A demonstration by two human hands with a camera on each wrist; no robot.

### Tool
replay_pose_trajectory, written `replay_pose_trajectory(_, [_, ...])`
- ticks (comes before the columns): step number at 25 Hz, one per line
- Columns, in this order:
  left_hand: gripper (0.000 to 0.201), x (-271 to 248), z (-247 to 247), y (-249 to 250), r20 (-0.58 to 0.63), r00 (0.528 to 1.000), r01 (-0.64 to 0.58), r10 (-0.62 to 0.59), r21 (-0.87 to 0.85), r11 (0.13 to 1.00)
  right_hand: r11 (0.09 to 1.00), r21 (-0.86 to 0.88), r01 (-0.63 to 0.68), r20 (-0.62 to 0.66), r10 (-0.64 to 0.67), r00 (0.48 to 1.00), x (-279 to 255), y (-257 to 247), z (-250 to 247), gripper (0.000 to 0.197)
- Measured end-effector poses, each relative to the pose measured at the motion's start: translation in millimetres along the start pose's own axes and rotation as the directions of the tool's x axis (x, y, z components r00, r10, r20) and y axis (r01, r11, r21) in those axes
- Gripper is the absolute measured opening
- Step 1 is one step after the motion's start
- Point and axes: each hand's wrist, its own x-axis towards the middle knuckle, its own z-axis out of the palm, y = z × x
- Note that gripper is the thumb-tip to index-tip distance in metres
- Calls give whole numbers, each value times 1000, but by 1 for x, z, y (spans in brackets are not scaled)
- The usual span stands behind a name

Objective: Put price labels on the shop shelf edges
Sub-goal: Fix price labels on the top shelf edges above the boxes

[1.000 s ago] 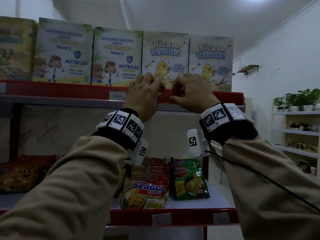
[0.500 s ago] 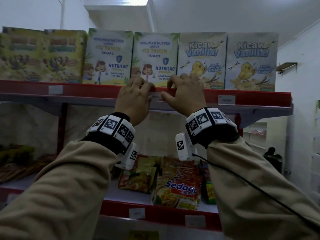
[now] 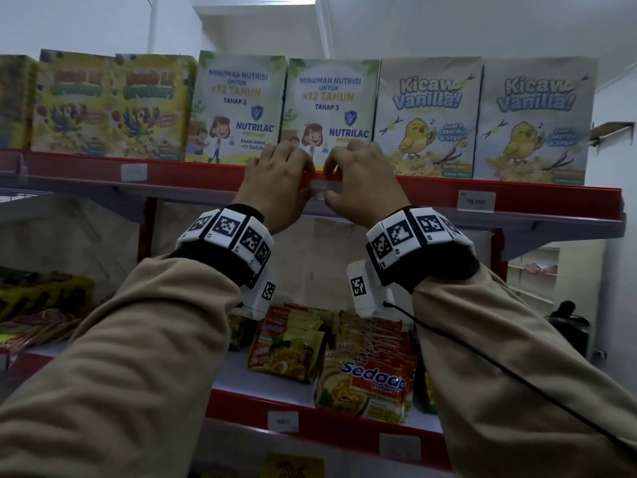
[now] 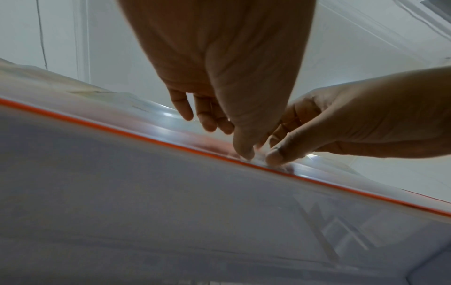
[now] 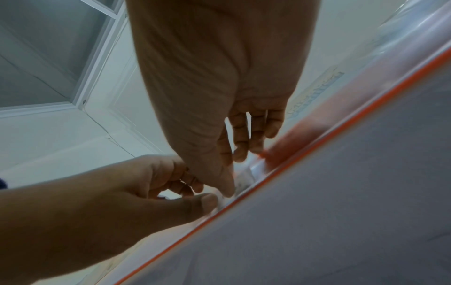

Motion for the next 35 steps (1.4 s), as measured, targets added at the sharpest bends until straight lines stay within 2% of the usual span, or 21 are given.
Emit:
replay_pose_trajectory(5, [42, 1, -9, -17, 72, 994, -83, 77, 77, 994, 997, -8, -71, -26, 71, 997, 0, -8, 5, 33])
replay_pose_trajectory(10, [43, -4, -13, -47, -8, 992, -128, 128, -14, 992, 985, -57, -163, -59, 160, 985, 0, -27, 10, 27])
replay_pose_trajectory(17, [38, -1, -3, -60, -59, 969, -243, 240, -49, 969, 935, -193, -298, 47, 313, 949, 7, -41, 8, 24])
replay_pose_trajectory(19, [35, -1, 0, -64, -81, 968, -247, 239, -121, 961, 937, -109, -331, 45, 337, 940, 10, -42, 2, 19])
replay_pose_trajectory(22, [25, -1, 2, -67, -133, 978, -199, 161, -352, 915, 931, 157, -329, 12, 331, 943, 18, -45, -9, 20])
replay_pose_trajectory(24, [21, 2, 2, -71, -127, 983, -172, 129, -436, 883, 916, 272, -295, -82, 327, 941, 21, -51, -10, 19])
replay_pose_trajectory(27, [23, 5, 0, -74, -135, 985, -163, 108, -517, 840, 853, 447, -269, -185, 383, 905, 22, -63, -2, 16])
replay_pose_trajectory(30, [29, 3, -3, -77, -156, 985, -160, 79, -619, 769, 729, 626, -277, -149, 460, 875, 20, -74, 10, 24])
replay_pose_trajectory(33, [24, 5, -4, -78, -165, 985, -147, 49, -652, 743, 564, 780, -272, -47, 486, 873, 16, -81, 18, 24])
replay_pose_trajectory(35, [20, 7, -3, -79, -174, 984, -148, 43, -649, 746, 552, 789, -270, -22, 465, 885, 15, -84, 22, 19])
